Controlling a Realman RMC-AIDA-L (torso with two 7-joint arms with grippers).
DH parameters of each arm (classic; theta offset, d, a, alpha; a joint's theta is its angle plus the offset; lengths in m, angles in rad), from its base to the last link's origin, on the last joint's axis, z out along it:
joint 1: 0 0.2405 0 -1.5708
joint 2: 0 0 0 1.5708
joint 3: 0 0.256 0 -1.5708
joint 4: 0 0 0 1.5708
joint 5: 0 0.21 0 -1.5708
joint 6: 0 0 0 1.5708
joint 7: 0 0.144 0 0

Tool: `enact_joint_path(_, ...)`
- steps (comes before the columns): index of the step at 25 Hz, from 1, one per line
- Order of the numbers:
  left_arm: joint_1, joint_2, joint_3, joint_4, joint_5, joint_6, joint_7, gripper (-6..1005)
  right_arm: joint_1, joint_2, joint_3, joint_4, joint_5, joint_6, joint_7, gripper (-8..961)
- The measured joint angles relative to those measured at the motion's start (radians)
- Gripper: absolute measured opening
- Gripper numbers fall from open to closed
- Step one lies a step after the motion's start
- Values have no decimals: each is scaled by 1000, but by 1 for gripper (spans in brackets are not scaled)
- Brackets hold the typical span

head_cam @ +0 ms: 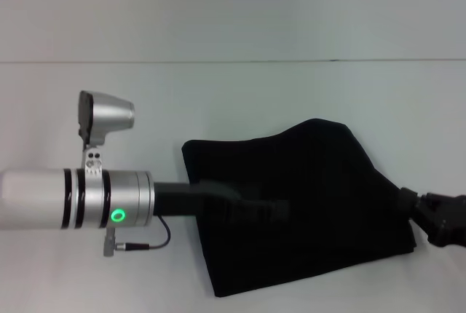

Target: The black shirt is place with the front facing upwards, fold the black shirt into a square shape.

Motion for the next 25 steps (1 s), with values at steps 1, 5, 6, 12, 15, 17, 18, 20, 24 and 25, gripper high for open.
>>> enact_joint_path(1,1,-1,14,0,0,1,1,886,6,0,1,1,0,5,-3,19)
enact_joint_path(5,0,-6,90,-1,1,-3,-19,887,33,1,-2,6,-5,24,-5,20)
enact_joint_path(6,1,-6,97,5,-1,0,-25,887,39,2,-4,6,-6,25,-5,20)
enact_joint_path(12,75,11,2,153,-31,94,-124,870,58,10,-17,0,-9,38,-10,20)
enact_joint_path(15,84,65,11,175,-5,93,-302,853,69,10,-11,2,-3,33,-26,20)
enact_joint_path(17,84,88,13,177,10,83,-366,853,80,11,-8,4,-2,32,-41,20)
enact_joint_path(18,83,104,15,177,26,70,-412,853,86,12,-10,4,-2,32,-46,20)
enact_joint_path(20,77,123,22,177,61,46,-469,853,96,14,-11,5,-2,34,-51,20)
enact_joint_path(24,45,131,39,171,176,-1,-565,852,98,16,-2,7,18,11,-74,21)
enact_joint_path(25,39,128,40,168,190,-8,-573,852,95,16,-2,7,28,3,-81,21)
